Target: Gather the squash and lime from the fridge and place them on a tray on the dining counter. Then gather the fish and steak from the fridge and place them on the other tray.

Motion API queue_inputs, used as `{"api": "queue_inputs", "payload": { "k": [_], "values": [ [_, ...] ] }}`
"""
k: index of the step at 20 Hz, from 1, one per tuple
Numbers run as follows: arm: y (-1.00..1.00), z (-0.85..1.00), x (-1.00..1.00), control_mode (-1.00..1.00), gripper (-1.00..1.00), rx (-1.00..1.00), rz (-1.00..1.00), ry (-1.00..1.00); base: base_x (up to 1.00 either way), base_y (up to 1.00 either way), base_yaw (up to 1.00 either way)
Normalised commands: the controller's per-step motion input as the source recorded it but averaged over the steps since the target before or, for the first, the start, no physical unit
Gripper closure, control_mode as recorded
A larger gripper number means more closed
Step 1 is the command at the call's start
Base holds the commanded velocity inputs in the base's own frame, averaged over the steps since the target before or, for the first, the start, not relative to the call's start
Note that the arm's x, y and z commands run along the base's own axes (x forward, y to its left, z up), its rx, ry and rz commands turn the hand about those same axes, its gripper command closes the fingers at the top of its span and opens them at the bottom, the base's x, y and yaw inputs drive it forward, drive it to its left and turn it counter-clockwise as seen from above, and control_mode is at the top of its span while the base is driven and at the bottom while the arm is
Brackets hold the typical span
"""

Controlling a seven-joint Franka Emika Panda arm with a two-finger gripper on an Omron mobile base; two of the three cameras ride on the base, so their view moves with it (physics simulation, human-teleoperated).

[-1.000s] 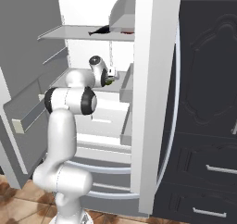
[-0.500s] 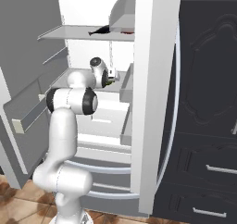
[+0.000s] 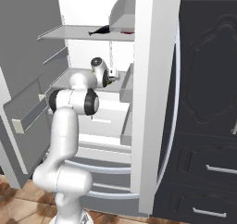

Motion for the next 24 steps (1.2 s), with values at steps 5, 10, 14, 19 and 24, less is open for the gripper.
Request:
{"api": "queue_inputs", "payload": {
  "k": [5, 10, 14, 19, 24],
  "values": [
    [0.01, -0.06, -0.05, -1.00, 1.00, 0.00, 0.01, -0.04, 0.00, 0.00, 0.00],
    [0.02, 0.03, -0.84, -1.00, 1.00, 0.01, -0.02, -0.02, 0.00, 0.00, 0.00],
    [0.00, 0.16, -1.00, -1.00, 1.00, 0.03, -0.04, -0.07, 0.00, 0.00, 0.00],
    [0.00, 0.50, -1.00, -1.00, 1.00, 0.04, -0.04, -0.06, 0.00, 0.00, 0.00],
    [0.00, 0.75, -0.96, -1.00, 1.00, 0.10, -0.06, 0.00, 0.00, 0.00, 0.00]
  ]
}}
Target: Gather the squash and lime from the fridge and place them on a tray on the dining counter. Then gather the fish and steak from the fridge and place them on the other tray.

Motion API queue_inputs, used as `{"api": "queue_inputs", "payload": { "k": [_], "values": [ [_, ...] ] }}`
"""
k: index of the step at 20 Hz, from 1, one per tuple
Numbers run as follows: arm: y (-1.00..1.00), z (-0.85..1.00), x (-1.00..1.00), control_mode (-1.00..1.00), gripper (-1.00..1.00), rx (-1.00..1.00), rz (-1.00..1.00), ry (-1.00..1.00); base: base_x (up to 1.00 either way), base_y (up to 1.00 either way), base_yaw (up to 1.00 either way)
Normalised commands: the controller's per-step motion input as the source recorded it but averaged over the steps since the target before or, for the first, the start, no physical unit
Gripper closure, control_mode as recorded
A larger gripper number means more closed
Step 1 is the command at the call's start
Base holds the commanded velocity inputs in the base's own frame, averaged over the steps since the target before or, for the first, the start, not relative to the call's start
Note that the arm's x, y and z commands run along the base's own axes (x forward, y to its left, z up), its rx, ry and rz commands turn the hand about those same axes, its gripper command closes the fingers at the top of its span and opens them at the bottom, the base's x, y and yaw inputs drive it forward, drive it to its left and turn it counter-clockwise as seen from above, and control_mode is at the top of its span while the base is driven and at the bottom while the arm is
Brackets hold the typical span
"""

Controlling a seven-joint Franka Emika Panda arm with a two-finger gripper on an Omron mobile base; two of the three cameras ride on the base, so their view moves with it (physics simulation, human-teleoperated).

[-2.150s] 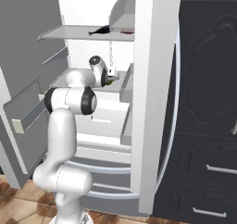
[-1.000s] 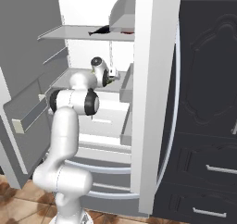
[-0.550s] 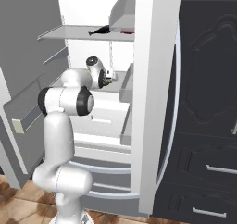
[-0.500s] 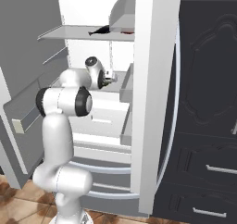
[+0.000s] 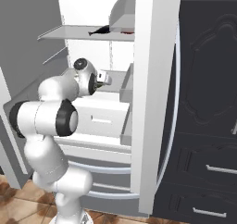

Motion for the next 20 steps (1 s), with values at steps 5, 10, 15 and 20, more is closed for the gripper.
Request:
{"api": "queue_inputs", "payload": {
  "k": [5, 10, 15, 20],
  "values": [
    [0.00, 0.84, -0.91, -1.00, 1.00, 0.11, -0.08, 0.00, 0.00, 0.00, 0.00],
    [0.00, 0.70, -0.94, -1.00, 1.00, 0.08, -0.06, 0.01, 0.00, 0.00, 0.00],
    [0.00, 0.40, -0.85, -1.00, 1.00, 0.01, -0.01, 0.11, 0.00, 0.00, 0.00],
    [0.02, 0.24, -0.84, -1.00, 1.00, 0.00, 0.00, 0.18, 0.00, 0.00, 0.00]
  ]
}}
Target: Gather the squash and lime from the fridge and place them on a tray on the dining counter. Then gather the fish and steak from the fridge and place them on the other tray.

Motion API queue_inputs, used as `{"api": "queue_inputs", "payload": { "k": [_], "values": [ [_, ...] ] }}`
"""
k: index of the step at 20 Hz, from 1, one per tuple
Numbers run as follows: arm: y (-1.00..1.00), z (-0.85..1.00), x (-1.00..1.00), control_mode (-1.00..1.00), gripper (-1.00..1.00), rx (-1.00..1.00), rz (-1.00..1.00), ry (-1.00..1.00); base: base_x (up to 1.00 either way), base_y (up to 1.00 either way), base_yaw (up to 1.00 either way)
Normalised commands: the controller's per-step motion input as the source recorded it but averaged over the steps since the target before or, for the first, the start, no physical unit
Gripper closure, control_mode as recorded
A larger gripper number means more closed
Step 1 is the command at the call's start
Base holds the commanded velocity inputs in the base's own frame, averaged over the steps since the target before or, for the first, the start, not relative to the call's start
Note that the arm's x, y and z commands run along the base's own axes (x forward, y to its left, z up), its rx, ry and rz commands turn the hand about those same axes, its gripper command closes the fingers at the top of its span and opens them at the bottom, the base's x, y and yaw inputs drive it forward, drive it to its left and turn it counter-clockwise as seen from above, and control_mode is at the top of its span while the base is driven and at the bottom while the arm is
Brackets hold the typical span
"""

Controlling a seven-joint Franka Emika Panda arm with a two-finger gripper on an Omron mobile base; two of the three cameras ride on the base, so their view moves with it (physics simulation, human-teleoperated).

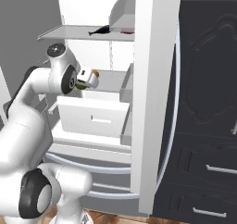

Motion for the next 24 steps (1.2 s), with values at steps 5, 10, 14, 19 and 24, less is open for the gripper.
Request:
{"api": "queue_inputs", "payload": {
  "k": [5, 10, 14, 19, 24],
  "values": [
    [0.05, 0.15, -0.81, -1.00, 1.00, 0.00, 0.00, 0.17, 0.00, 0.00, 0.00],
    [0.15, -0.02, -0.70, -1.00, 1.00, 0.00, 0.00, 0.02, 0.00, 0.00, 0.00],
    [0.00, -0.15, -0.52, -1.00, 1.00, 0.00, 0.05, 0.01, 0.00, 0.00, 0.00],
    [0.00, -0.10, -0.41, -1.00, 1.00, 0.02, 0.08, 0.00, 0.00, 0.00, 0.00],
    [0.00, -0.05, -0.04, -1.00, 1.00, 0.00, 0.00, 0.01, 0.00, 0.00, 0.00]
  ]
}}
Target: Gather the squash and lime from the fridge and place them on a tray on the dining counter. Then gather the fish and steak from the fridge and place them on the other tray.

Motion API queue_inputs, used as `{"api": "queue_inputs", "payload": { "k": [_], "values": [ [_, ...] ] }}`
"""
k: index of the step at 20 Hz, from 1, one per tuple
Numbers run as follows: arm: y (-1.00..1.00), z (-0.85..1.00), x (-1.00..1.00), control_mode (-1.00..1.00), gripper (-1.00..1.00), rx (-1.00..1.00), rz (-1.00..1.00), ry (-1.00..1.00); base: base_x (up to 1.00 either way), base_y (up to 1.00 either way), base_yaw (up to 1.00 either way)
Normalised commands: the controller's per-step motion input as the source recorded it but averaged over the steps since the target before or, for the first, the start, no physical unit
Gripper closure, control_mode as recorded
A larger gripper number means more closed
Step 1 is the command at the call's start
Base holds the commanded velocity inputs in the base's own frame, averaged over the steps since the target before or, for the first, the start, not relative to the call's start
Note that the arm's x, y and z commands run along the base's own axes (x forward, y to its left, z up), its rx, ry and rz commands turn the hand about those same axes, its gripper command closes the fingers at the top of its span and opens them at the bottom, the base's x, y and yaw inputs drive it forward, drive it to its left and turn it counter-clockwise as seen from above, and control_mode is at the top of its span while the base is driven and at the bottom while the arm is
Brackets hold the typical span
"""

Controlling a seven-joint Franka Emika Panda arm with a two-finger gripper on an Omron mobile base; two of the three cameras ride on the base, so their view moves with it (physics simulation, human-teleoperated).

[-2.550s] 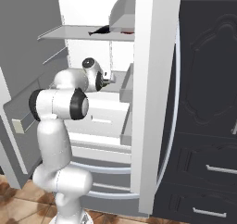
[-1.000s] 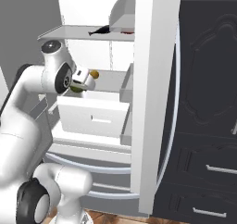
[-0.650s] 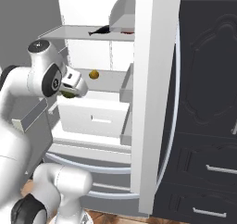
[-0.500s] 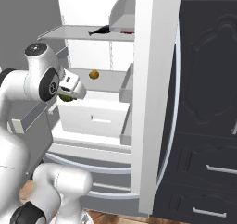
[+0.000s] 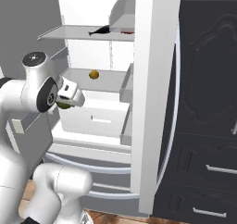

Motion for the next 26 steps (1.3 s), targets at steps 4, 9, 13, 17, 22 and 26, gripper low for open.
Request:
{"api": "queue_inputs", "payload": {
  "k": [4, 9, 13, 17, 22, 26],
  "values": [
    [-0.01, -0.02, -0.43, -1.00, 1.00, 0.00, -0.01, -0.04, 0.00, 0.00, 0.00],
    [0.00, 0.00, 0.00, 1.00, 1.00, 0.00, 0.00, 0.00, -0.77, 0.11, -0.01],
    [0.00, 0.00, 0.00, 1.00, 1.00, 0.00, 0.00, 0.00, -0.67, 0.25, 0.00],
    [0.00, 0.00, 0.00, 1.00, 1.00, 0.00, 0.00, 0.00, -0.54, 0.39, 0.00],
    [0.00, 0.00, 0.00, 1.00, 1.00, 0.00, 0.00, 0.00, -0.39, 0.67, 0.00],
    [0.00, 0.00, 0.00, 1.00, 1.00, 0.00, 0.00, 0.00, -0.45, 0.73, 0.00]
  ]
}}
